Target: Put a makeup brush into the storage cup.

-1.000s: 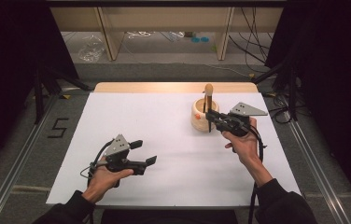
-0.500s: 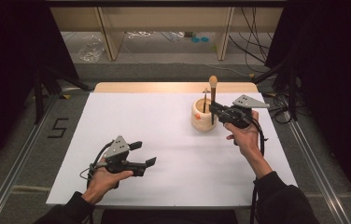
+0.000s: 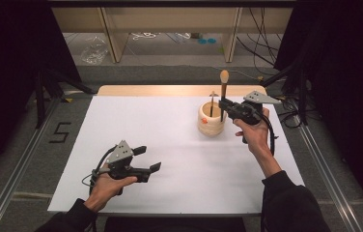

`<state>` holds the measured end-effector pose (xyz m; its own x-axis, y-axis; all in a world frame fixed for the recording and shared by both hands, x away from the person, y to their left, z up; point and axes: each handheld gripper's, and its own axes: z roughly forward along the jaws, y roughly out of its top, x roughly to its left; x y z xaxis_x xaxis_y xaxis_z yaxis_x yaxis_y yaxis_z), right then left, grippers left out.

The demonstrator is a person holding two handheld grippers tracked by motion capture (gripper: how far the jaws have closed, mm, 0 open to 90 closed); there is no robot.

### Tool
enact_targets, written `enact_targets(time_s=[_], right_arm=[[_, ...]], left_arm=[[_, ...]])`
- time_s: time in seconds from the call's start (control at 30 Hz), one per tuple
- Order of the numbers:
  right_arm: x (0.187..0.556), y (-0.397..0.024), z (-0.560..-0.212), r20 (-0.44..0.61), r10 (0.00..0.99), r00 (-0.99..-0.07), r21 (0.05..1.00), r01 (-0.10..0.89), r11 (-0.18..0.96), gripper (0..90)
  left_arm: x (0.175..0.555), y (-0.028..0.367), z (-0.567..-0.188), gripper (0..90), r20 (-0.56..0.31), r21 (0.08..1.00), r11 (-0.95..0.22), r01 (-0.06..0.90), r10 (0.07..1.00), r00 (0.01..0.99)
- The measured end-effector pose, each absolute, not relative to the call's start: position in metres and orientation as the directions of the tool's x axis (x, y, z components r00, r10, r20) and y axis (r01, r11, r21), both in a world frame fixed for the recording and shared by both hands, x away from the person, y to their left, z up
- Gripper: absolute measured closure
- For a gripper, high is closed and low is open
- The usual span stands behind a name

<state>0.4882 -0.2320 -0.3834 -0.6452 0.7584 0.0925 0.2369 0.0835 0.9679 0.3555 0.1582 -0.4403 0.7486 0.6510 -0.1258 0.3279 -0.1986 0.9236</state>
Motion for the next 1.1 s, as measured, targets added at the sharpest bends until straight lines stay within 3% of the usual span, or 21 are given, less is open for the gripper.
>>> enact_targets(time_s=[1.1], right_arm=[[0.530, -0.222, -0.397, 0.132, 0.792, -0.596, 0.955, 0.290, 0.059, 78.5]], left_arm=[[0.356, 0.156, -0.443, 18.0, -0.113, 0.918, -0.226, 0.327, 0.641, 0.759]])
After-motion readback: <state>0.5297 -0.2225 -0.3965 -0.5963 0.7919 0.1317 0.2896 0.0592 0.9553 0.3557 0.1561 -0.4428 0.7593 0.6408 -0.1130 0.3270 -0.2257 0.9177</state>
